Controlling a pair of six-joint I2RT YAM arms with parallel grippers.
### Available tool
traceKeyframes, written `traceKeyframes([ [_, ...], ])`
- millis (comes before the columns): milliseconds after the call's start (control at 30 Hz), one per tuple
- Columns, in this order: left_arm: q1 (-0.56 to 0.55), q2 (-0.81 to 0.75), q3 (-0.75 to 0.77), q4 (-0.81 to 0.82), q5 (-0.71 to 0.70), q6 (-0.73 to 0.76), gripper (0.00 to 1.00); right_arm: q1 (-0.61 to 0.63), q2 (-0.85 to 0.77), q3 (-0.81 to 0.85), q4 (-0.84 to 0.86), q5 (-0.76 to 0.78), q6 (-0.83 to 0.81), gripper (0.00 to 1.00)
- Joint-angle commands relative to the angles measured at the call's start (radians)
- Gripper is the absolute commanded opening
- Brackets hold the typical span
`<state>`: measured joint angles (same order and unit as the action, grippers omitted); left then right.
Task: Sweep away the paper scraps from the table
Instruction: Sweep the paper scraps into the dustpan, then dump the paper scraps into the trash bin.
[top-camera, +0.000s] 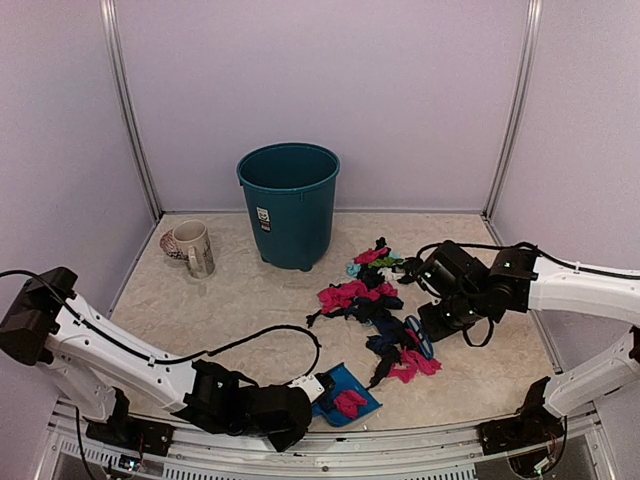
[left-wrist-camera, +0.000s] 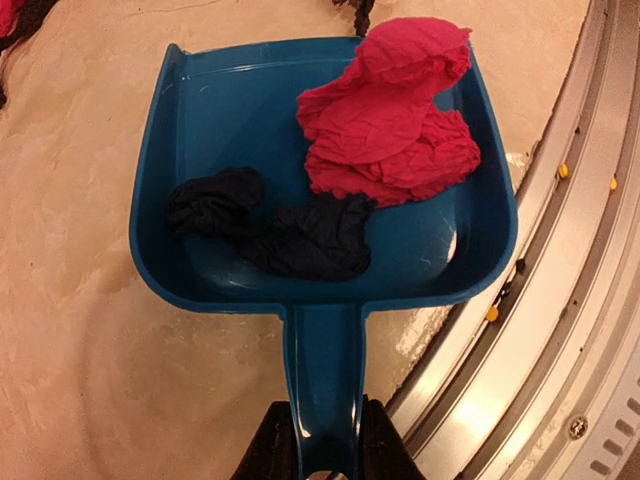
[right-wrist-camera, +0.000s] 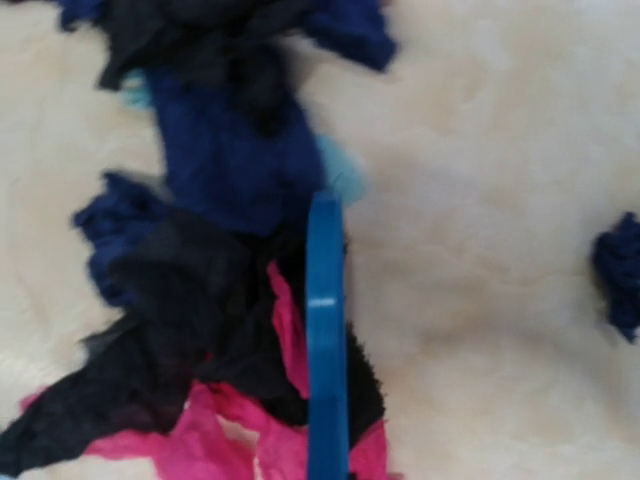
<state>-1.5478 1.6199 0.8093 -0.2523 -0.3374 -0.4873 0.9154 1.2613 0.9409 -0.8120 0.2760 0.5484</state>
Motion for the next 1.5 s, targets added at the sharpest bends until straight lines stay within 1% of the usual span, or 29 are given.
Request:
traceKeyframes([
  [0,0.041,0.052,0.029,0.081,0.0,0.034,0.05,0.051,0.005,0.013,0.046,-0.07,0.01,0.0],
  [233,0.11,0.123,0.07,0.121,-0.002,0.067,0.04,0.118,0.022,0.028,0.127,-0.141,0.004,0.0],
  [433,0.144,0.129,0.078,0.169,-0.015,0.078,0.03,0.154,0.037,0.051,0.146,-0.144,-0.008,0.0],
  [633,0.147,0.108,0.046,0.213,-0.053,0.077,0.03,0.159,-0.022,0.061,0.162,-0.135,-0.017,0.0],
  [800,0.149,0.104,0.038,0.24,-0.081,0.074,0.03,0.159,-0.079,0.049,0.211,-0.186,-0.033,0.0],
  [900,0.153,0.102,0.036,0.254,-0.094,0.076,0.03,0.159,-0.085,0.044,0.219,-0.202,-0.035,0.0],
  [967,0.153,0.094,0.034,0.264,-0.103,0.078,0.03,0.159,-0.083,0.049,0.199,-0.175,-0.028,0.0],
  [1100,0.153,0.072,0.02,0.273,-0.131,0.076,0.03,0.159,-0.098,0.059,0.141,-0.062,0.008,0.0],
  [1233,0.153,0.021,-0.009,0.287,-0.164,0.077,0.03,0.159,-0.12,0.06,0.102,0.017,0.033,0.0],
  [1467,0.153,-0.044,-0.034,0.303,-0.208,0.092,0.03,0.158,-0.141,0.068,0.092,0.069,0.043,0.0],
])
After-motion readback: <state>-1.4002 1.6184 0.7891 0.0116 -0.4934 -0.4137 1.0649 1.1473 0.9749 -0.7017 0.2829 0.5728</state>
